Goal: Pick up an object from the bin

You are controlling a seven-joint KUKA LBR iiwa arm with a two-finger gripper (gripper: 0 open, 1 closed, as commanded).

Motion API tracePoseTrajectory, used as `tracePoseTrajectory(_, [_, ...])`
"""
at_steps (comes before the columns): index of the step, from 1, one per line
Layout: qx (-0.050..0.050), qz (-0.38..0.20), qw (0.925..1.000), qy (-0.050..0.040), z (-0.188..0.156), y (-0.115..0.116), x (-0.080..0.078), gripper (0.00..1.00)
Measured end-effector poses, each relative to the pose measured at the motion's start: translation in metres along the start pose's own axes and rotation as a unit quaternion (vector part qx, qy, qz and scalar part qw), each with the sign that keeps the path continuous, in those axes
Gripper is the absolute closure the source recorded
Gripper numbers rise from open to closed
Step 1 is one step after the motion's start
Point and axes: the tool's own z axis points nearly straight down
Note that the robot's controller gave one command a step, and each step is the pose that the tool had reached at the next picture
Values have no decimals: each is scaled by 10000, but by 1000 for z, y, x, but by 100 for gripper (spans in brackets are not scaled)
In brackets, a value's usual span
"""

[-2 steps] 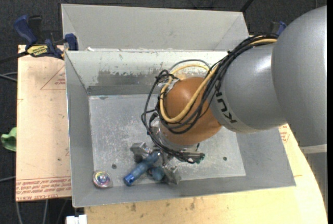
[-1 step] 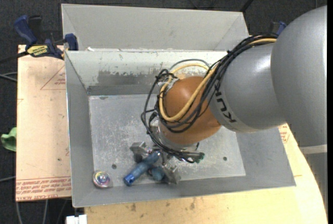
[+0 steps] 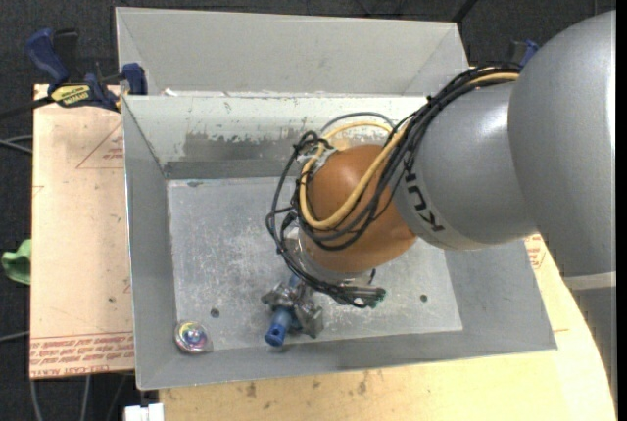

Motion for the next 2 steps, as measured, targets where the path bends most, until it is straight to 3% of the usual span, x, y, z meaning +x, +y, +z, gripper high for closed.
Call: tracePoseTrajectory(2, [16,26,10000,-24,-65,0,-2,100])
